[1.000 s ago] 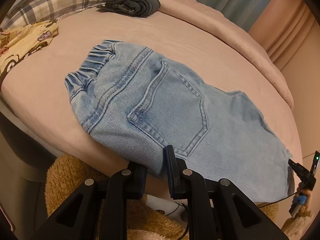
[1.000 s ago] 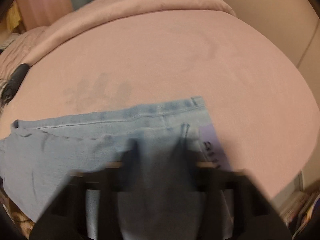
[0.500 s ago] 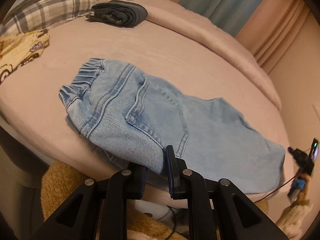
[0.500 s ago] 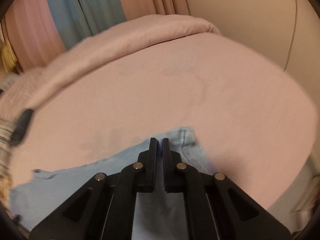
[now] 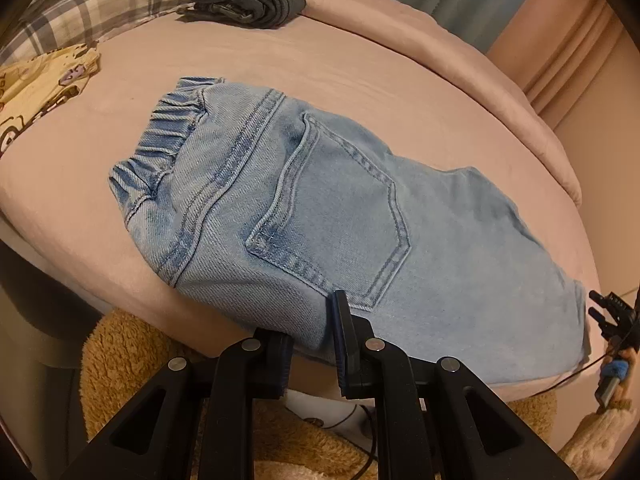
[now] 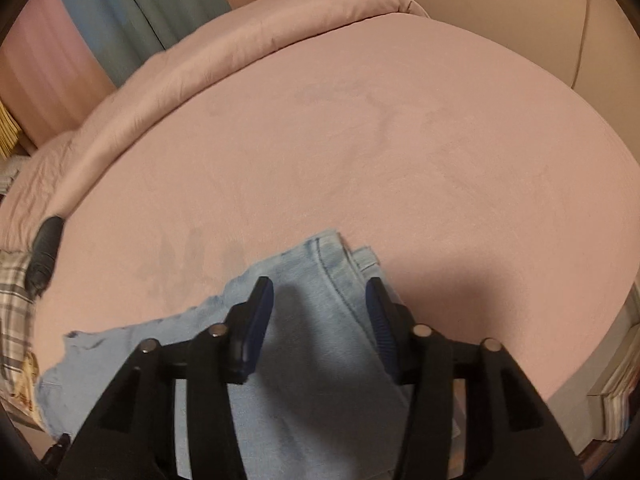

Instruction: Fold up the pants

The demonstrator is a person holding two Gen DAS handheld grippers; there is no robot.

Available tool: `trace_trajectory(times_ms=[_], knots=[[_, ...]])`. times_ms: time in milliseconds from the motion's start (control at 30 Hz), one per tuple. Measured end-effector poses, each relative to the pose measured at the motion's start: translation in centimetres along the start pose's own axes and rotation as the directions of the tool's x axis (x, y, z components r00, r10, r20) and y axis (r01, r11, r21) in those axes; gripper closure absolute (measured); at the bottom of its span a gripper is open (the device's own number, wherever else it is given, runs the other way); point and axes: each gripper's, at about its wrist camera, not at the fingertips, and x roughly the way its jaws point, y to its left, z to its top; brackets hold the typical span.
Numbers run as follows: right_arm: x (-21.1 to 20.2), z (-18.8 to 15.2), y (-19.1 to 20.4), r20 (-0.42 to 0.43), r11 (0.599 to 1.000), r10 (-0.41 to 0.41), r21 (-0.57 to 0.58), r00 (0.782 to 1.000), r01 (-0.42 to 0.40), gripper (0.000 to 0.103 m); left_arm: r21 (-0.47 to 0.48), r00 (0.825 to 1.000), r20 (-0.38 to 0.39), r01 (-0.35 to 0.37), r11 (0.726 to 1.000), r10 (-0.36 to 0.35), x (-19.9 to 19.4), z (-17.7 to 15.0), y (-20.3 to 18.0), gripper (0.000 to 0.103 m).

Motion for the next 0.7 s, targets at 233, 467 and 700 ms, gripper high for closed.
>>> trace_trajectory(times_ms=[233, 467, 700], knots=[[2.4, -1.3, 1.6, -0.016, 0.991, -0.056, -0.124, 0.998, 0.054, 0.054, 0.002, 1.0, 0.001, 0.0, 1.0, 0.0, -0.1, 0.0, 0.1, 0.089], [2.8, -1.4, 1.4, 0.002, 0.975, -0.159, -0.155, 0.987, 0.157, 0.052, 0.001, 1.0, 0.002, 0.006, 1.0, -0.006, -0.2, 0.0, 0.0, 0.089], [2.7, -1.9, 0.9, -0.052, 0.963, -0.209, -0.187, 0.977, 0.196, 0.038, 0.007, 1.0, 0.007, -0.008, 1.0, 0.008, -0.1, -0.2, -0.3, 0.089]])
